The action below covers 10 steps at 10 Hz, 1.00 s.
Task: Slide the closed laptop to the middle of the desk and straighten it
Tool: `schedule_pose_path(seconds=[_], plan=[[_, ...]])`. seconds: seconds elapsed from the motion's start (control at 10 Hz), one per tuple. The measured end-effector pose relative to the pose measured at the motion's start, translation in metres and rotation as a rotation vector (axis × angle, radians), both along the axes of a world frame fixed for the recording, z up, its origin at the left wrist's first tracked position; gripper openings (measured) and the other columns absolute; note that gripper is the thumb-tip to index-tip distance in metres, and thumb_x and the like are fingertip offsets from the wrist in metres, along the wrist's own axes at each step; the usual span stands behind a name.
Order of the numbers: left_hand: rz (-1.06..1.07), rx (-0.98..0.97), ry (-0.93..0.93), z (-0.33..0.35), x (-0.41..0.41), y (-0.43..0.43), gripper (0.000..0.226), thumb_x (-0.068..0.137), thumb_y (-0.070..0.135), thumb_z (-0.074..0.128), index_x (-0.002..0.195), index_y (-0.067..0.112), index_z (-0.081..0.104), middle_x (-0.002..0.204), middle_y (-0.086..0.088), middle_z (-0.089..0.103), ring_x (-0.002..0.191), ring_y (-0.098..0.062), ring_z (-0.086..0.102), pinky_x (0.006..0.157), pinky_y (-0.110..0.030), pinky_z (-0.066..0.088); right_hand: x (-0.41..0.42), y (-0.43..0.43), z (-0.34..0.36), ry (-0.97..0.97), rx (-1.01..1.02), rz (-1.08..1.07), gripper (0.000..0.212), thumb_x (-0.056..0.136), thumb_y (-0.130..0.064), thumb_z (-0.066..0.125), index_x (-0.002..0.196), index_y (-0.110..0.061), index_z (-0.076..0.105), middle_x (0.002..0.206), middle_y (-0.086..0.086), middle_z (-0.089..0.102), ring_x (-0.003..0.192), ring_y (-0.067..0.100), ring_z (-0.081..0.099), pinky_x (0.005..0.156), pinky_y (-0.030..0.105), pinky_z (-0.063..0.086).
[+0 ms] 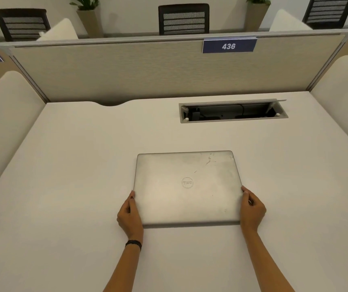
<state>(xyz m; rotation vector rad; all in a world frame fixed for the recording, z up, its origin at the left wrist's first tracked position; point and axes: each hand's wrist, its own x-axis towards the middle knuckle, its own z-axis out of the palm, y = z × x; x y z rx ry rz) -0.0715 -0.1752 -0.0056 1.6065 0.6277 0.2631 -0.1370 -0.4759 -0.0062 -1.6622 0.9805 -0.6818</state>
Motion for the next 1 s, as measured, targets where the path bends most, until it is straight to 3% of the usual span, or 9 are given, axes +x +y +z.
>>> schedule_pose_path(seconds=[0.1, 0.2, 0.3, 0.4, 0.5, 0.6, 0.8, 0.9, 1.0], plan=[[0.019, -0.049, 0.007, -0.001, 0.003, 0.003, 0.026, 0.09, 0.025, 0.052, 0.104, 0.017, 0.074, 0.096, 0.012, 0.072, 0.086, 0.01, 0.061, 0.077, -0.009, 0.048, 0.001, -0.002, -0.003, 0.011, -0.01, 0.011, 0.026, 0.09, -0.011, 0.049, 0.104, -0.011, 0.071, 0.108, 0.004, 0.072, 0.092, 0.005, 0.061, 0.074, 0.008, 0.042], [-0.013, -0.021, 0.027, 0.0, 0.001, 0.005, 0.027, 0.091, 0.022, 0.05, 0.105, 0.018, 0.072, 0.106, 0.009, 0.07, 0.095, 0.0, 0.061, 0.082, -0.018, 0.046, -0.002, -0.003, -0.006, 0.037, -0.042, 0.049, 0.027, 0.09, -0.01, 0.05, 0.107, -0.011, 0.07, 0.111, 0.006, 0.071, 0.093, 0.007, 0.06, 0.08, 0.016, 0.044], [-0.104, 0.113, 0.025, 0.003, 0.001, 0.006, 0.031, 0.093, 0.012, 0.046, 0.116, 0.015, 0.067, 0.11, 0.004, 0.069, 0.09, -0.011, 0.061, 0.08, -0.021, 0.046, -0.002, -0.006, -0.003, 0.071, -0.089, 0.115, 0.028, 0.093, -0.012, 0.049, 0.115, -0.013, 0.066, 0.113, 0.007, 0.07, 0.092, 0.011, 0.059, 0.081, 0.025, 0.046], [-0.179, 0.248, 0.049, 0.005, -0.004, 0.009, 0.038, 0.093, 0.001, 0.041, 0.123, 0.01, 0.062, 0.081, -0.006, 0.069, 0.06, -0.019, 0.048, 0.058, -0.022, 0.039, -0.007, -0.006, -0.005, 0.153, -0.187, 0.177, 0.031, 0.095, -0.013, 0.044, 0.121, -0.016, 0.062, 0.107, 0.009, 0.071, 0.082, 0.015, 0.057, 0.076, 0.029, 0.046], [-0.287, 0.331, 0.139, 0.011, 0.005, 0.008, 0.04, 0.093, 0.001, 0.041, 0.128, 0.01, 0.057, 0.078, -0.002, 0.064, 0.064, -0.022, 0.051, 0.064, -0.028, 0.043, -0.002, -0.015, -0.006, 0.25, -0.214, 0.251, 0.034, 0.095, -0.012, 0.042, 0.124, -0.018, 0.06, 0.109, 0.007, 0.07, 0.083, 0.017, 0.057, 0.077, 0.029, 0.044], [-0.373, 0.342, 0.003, 0.049, 0.015, 0.012, 0.041, 0.092, 0.004, 0.042, 0.129, 0.013, 0.056, 0.1, -0.008, 0.071, 0.074, -0.021, 0.057, 0.072, -0.028, 0.045, 0.006, -0.025, 0.035, 0.165, -0.272, 0.343, 0.034, 0.096, -0.014, 0.041, 0.126, -0.018, 0.058, 0.118, 0.005, 0.067, 0.099, 0.024, 0.062, 0.082, 0.029, 0.044], [-0.652, 0.385, 0.172, 0.045, 0.039, 0.021, 0.031, 0.094, 0.009, 0.045, 0.105, 0.036, 0.057, 0.081, 0.004, 0.056, 0.089, -0.019, 0.046, 0.074, -0.028, 0.035, 0.031, -0.037, 0.035, 0.347, -0.288, 0.586, 0.037, 0.098, -0.028, 0.04, 0.131, -0.017, 0.052, 0.135, 0.006, 0.057, 0.124, 0.025, 0.051, 0.103, 0.036, 0.037], [-0.761, 0.517, 0.244, 0.066, 0.057, 0.014, 0.059, 0.098, 0.02, 0.043, 0.149, 0.014, 0.015, 0.139, -0.018, 0.047, 0.127, -0.031, 0.045, 0.103, -0.033, 0.035, 0.057, -0.032, 0.077, 0.272, -0.36, 0.599, 0.039, 0.098, -0.026, 0.039, 0.134, -0.013, 0.048, 0.142, 0.009, 0.049, 0.132, 0.025, 0.044, 0.112, 0.036, 0.03], [-0.801, 0.732, 0.136, 0.096, 0.081, -0.007, 0.067, 0.099, 0.024, 0.041, 0.15, 0.011, 0.0, 0.159, -0.019, 0.004, 0.147, -0.033, 0.004, 0.118, -0.039, 0.013, 0.087, -0.026, 0.12, 0.189, -0.478, 0.621, 0.043, 0.099, -0.025, 0.036, 0.141, -0.013, 0.038, 0.15, 0.008, 0.037, 0.139, 0.024, 0.034, 0.115, 0.037, 0.024]])
